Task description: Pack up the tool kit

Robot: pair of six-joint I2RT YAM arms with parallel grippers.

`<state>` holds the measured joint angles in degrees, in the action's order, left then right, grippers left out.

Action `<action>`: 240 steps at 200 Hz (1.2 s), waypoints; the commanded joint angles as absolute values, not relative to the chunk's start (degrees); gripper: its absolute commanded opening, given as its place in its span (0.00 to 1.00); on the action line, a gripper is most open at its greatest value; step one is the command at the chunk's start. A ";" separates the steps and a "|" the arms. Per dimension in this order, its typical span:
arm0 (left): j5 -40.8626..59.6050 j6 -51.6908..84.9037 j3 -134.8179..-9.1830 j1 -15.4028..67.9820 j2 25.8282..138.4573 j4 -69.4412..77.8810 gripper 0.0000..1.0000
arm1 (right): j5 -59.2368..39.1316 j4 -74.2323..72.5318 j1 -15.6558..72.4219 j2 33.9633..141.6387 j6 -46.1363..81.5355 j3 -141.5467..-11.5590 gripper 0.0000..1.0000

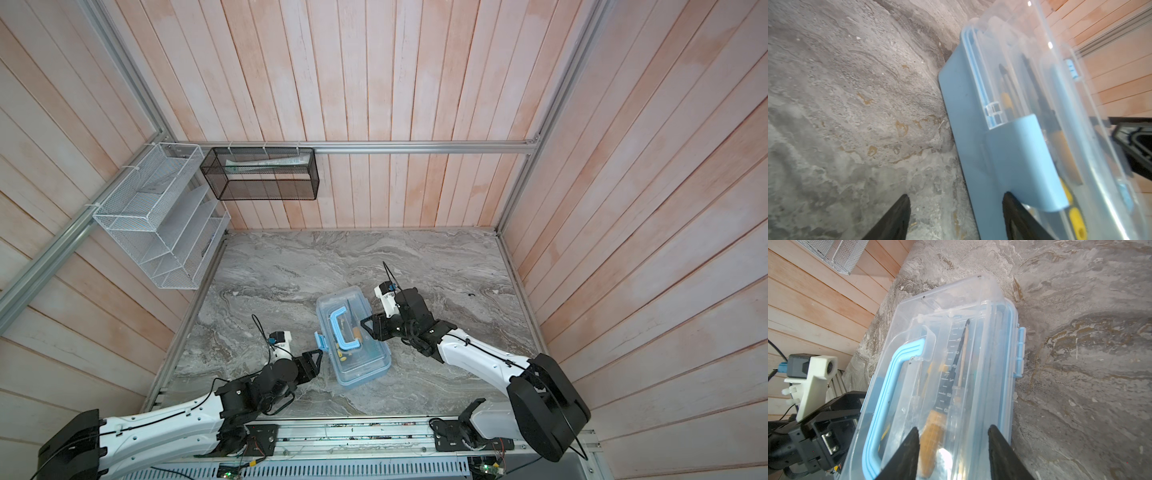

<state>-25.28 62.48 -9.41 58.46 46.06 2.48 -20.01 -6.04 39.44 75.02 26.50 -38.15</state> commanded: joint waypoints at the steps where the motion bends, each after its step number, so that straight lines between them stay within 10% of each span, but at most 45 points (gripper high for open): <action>1: -22.86 63.70 -6.61 57.84 44.32 12.11 0.72 | -24.26 -1.89 40.52 76.84 25.44 -36.57 0.49; 240: -12.51 64.34 -4.79 50.15 48.22 29.96 0.36 | -25.94 -3.34 40.52 78.31 25.14 -37.07 0.50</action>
<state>-11.86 64.55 -4.23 50.87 49.67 28.23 -21.65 -8.62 39.11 76.69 26.06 -38.20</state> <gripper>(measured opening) 0.364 0.496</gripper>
